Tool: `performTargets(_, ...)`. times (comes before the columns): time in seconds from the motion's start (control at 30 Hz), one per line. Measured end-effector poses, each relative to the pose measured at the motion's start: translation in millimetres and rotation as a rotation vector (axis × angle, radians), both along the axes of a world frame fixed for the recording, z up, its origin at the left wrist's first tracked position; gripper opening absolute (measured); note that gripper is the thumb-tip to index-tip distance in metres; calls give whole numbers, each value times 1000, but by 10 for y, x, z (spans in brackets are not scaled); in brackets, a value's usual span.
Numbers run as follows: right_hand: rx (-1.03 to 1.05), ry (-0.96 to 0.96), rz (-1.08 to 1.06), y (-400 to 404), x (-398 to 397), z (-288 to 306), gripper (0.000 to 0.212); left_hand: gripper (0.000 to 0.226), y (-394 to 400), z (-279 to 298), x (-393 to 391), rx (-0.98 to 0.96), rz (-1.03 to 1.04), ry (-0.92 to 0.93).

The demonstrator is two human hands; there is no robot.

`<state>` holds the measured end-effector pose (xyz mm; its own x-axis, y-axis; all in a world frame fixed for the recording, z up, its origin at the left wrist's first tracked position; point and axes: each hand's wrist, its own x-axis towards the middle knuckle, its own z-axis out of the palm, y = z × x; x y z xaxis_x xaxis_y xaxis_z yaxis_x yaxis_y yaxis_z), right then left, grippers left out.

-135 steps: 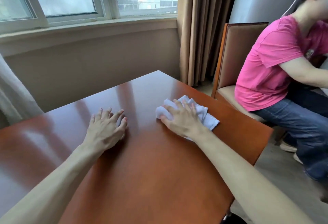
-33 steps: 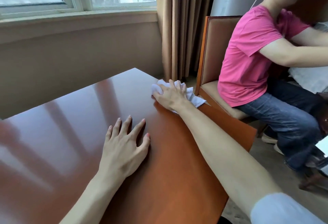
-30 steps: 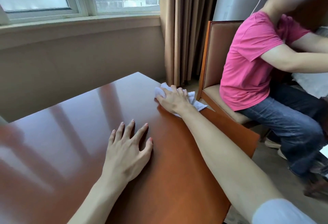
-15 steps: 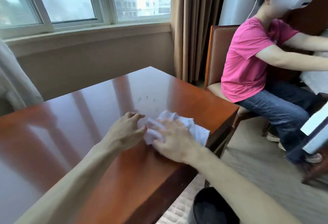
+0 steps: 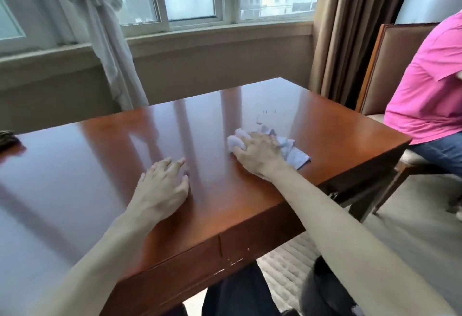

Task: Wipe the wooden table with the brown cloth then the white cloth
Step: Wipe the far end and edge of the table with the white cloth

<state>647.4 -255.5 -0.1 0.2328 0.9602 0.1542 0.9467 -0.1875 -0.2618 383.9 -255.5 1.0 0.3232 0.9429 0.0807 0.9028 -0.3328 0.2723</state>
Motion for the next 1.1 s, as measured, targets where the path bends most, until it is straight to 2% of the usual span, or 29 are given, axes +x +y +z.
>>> performTargets(0.07, -2, 35, -195, 137, 57, 60, 45, 71, -27, -16, -202, -31, 21, 22)
performTargets(0.1, 1, 35, -170, 169, -123, 48, 48, 71, -20, -22, -265, -41, 25, 26)
performTargets(0.13, 7, 26, -59, 140, -408, 5, 53, 71, 9, -27, -307, -40, 20, 26)
performTargets(0.23, -7, -5, 451, -289, -1127, -128, 64, 70, 41, 17, -339, -42, 18, -14)
performTargets(0.3, 50, -22, 540, -341, -987, -151, 58, 64, 35, 27, -378, -28, 17, -39)
performTargets(0.33, 60, -37, 442, -210, -774, -120, 55, 59, 20, 25, -406, -17, 17, -41)
performTargets(0.4, 24, -12, 39, 60, -304, -5, 51, 53, -22, -5, -433, -11, 4, -34)
performTargets(0.43, 12, 1, -91, 120, -220, 10, 51, 52, -54, -22, -430, -9, -3, -35)
performTargets(0.47, 11, -12, -116, 89, -294, 9, 52, 52, -80, -30, -409, 0, -8, -42)
performTargets(0.5, 20, -31, -46, -8, -482, -27, 54, 52, -100, -31, -378, 11, -15, -46)
performTargets(0.6, 22, 26, 453, -580, -897, -82, 60, 52, -64, 27, -198, 43, -41, -78)
performTargets(0.63, 35, 29, 490, -595, -784, -40, 56, 51, -13, 54, -133, 47, -50, -88)
performTargets(0.67, 80, 10, 405, -461, -561, 5, 50, 51, 44, 70, -70, 49, -60, -88)
performTargets(0.77, 37, 3, -260, 118, 236, 34, 51, 53, 222, 32, 123, 52, -92, -20)
performTargets(0.8, 2, 23, -335, 265, 395, 31, 55, 54, 310, 9, 170, 39, -85, -6)
performTargets(0.97, -11, 10, -80, 898, 777, 66, 54, 59, 901, -50, 380, 3, -43, -17)
performTargets(1.1, -21, -13, -197, 1644, 1274, 71, 57, 65, 1080, -181, 527, 10, 33, 5)
